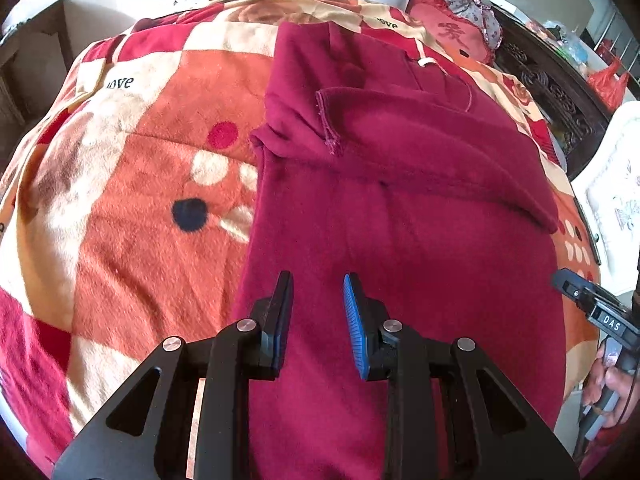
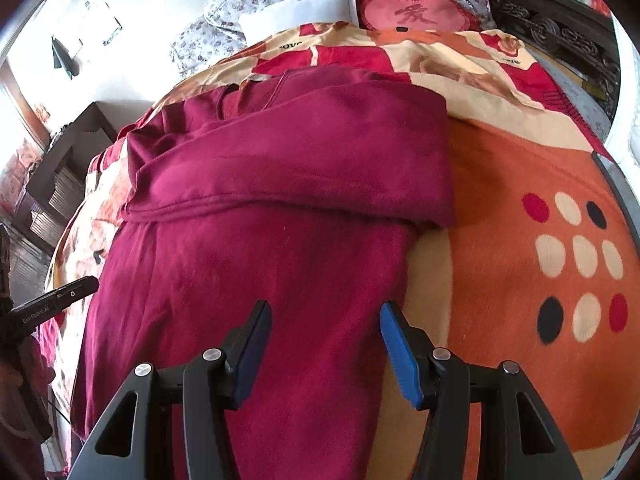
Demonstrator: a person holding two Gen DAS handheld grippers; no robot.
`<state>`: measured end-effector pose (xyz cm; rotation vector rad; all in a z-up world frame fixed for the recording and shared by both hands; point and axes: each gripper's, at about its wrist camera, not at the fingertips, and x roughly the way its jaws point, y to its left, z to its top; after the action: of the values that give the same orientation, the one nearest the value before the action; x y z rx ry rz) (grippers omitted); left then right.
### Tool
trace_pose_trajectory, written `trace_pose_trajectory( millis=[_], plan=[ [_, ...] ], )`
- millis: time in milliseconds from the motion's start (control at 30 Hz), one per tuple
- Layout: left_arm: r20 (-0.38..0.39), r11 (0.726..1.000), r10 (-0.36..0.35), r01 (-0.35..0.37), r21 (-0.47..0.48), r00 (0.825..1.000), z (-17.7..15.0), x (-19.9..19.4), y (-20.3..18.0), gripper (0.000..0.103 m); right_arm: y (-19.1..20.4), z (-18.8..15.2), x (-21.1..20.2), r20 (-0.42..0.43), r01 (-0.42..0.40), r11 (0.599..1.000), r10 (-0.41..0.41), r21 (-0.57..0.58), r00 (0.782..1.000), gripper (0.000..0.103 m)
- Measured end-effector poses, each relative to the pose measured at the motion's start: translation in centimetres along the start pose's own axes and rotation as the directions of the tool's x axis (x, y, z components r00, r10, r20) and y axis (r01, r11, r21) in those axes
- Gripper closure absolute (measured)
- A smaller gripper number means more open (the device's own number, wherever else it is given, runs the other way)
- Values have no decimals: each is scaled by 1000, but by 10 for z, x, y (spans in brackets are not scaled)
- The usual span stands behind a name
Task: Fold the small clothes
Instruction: 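Open both tools and lift them off the folded sweatshirt, then move both tools to the sweatshirt hem end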
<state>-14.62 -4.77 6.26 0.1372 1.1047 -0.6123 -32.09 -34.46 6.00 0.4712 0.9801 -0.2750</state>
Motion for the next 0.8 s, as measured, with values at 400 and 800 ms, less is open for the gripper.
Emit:
trace_pose_trajectory(
  millis=[400, 800],
  plan=[
    [-27, 1000, -24, 24, 4, 999, -24, -9, 4, 78, -12, -38, 0, -82, 4, 1000, -3, 9, 997, 48],
    [-100, 988, -133, 124, -88, 986, -84, -40, 47, 57, -30, -112, -55, -115, -231, 965, 245, 122, 963, 47]
  ],
)
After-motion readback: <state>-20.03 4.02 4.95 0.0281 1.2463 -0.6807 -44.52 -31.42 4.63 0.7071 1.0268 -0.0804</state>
